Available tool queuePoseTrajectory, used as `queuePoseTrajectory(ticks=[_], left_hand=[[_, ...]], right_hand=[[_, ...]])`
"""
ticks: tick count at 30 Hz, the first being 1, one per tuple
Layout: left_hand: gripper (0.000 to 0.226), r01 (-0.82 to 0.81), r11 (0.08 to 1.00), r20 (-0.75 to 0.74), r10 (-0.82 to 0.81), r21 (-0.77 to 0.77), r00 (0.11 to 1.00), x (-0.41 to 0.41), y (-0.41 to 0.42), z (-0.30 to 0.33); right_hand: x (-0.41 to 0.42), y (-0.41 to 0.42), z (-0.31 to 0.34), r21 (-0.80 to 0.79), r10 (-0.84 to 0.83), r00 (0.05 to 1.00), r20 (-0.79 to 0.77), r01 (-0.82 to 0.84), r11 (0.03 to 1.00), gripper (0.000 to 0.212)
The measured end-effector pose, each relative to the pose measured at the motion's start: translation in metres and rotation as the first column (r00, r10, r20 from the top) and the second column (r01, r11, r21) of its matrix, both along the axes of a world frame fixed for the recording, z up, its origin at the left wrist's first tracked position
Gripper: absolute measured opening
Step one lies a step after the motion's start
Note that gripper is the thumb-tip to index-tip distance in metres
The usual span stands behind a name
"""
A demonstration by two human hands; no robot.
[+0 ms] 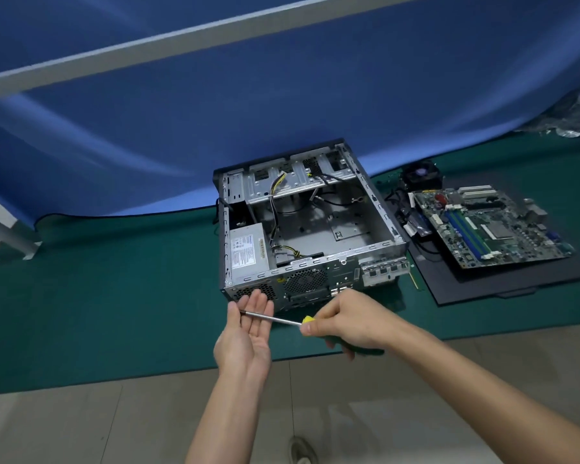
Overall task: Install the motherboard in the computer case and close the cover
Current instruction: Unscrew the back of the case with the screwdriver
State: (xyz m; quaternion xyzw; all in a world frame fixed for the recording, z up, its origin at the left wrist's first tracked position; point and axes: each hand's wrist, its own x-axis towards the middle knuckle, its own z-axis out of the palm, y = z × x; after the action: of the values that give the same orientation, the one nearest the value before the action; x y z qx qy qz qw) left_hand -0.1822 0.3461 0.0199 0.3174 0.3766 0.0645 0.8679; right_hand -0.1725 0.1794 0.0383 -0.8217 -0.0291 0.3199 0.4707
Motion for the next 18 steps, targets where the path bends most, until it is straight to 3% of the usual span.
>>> queuePoseTrajectory(ticks=[7, 18], left_hand=[[0.034, 0.109, 0.991, -0.11, -0.118, -0.078, 0.987, -0.004, 0.01, -0.058], [0.027, 0.288, 0.952, -0.266, -0.307, -0.108, 0.914, 0.015, 0.01, -0.137]], right_hand=[[-0.014, 0.006, -0.046, -0.055, -0.126, 0.991, -0.049, 0.123, 0.991, 0.016], [-0.048, 0.022, -0.151, -0.011, -0.412, 0.896, -0.164, 0.416, 0.909, 0.018]])
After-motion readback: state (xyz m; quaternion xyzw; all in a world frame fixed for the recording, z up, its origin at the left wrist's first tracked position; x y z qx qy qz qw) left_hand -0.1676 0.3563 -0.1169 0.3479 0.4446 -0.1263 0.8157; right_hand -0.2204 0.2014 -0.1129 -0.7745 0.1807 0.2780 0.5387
